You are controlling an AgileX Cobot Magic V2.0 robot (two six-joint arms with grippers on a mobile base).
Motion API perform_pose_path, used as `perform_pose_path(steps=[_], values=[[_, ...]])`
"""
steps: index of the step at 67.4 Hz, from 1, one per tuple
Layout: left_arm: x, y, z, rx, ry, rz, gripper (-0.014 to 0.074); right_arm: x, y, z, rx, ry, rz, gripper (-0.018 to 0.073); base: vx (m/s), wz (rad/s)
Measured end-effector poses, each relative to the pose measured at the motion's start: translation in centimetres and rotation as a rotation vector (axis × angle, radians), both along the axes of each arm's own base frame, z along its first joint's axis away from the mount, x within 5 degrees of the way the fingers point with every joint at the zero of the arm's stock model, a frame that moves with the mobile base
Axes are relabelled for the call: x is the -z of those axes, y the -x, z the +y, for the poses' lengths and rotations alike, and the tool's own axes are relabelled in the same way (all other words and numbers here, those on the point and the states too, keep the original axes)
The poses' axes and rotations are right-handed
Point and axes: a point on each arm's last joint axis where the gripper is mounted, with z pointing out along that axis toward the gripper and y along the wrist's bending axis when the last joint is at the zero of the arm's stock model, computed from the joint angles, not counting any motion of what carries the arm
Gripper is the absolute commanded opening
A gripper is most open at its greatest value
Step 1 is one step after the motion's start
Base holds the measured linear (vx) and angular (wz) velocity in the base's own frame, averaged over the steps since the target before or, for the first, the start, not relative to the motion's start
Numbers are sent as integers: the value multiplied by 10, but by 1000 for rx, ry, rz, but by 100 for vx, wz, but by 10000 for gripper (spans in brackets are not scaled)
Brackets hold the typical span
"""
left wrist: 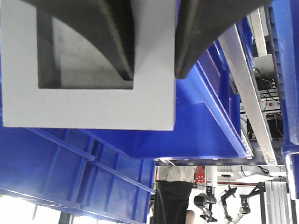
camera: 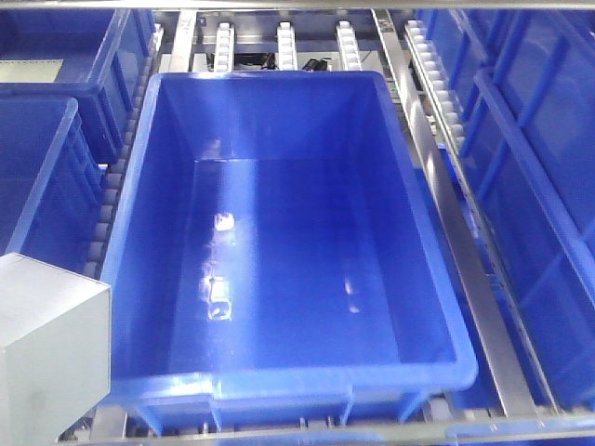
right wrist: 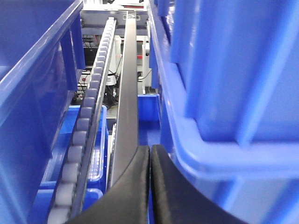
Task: Sort gray base to blue bin
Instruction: 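Stop the base in front of the empty blue bin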
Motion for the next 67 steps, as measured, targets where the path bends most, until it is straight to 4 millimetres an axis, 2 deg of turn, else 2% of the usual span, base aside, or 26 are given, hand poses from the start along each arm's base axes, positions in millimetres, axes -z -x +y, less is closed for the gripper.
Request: perform_pose_path(steps=[67], values=[[0,0,0,0,0,0,-8,0,0,0,1,-5,0,-5,9,1]])
